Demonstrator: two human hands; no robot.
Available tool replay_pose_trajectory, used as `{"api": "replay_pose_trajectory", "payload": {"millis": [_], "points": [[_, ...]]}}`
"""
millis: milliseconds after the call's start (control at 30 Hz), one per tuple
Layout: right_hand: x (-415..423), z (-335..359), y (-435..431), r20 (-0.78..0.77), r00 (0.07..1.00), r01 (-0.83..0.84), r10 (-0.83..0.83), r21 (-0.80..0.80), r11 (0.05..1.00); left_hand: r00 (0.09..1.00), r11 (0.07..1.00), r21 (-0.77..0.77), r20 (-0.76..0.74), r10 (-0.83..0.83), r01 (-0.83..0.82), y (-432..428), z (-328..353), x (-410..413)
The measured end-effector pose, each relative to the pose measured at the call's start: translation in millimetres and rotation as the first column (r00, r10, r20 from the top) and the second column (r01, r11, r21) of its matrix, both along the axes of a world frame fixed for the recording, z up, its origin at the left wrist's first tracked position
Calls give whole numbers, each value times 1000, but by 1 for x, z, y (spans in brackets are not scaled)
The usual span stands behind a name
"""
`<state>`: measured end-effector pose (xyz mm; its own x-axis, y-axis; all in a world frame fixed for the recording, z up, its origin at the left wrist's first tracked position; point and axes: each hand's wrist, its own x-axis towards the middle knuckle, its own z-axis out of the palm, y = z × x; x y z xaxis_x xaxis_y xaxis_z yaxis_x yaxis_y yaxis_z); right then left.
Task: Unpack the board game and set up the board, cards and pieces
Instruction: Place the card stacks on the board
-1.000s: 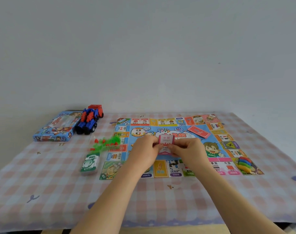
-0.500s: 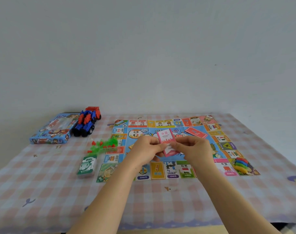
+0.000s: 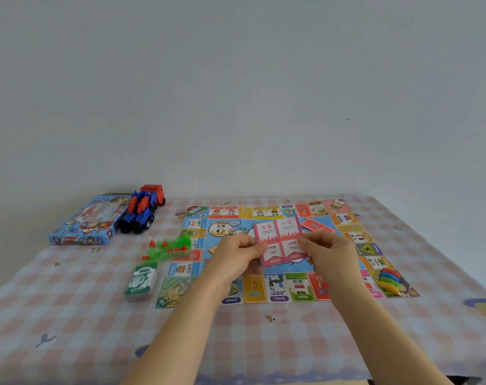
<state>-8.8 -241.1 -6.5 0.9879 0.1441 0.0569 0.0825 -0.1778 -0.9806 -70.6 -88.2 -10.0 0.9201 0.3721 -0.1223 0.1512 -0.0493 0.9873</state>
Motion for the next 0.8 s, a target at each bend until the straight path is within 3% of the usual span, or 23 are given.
{"api": "replay_pose_trajectory", "payload": {"millis": [267, 433, 800], "points": [[-4, 1, -3, 78, 997, 12, -16, 53, 999, 999, 999, -23, 26, 24, -23, -1, 0, 0], [-6, 1, -2, 299, 954, 77, -38, -120, 990, 998, 999, -24, 38, 40, -39, 0, -2, 0], [5, 14, -21, 240, 967, 108, -90, -64, 992, 996, 996, -63, 61, 66, -62, -2, -2, 6]]}}
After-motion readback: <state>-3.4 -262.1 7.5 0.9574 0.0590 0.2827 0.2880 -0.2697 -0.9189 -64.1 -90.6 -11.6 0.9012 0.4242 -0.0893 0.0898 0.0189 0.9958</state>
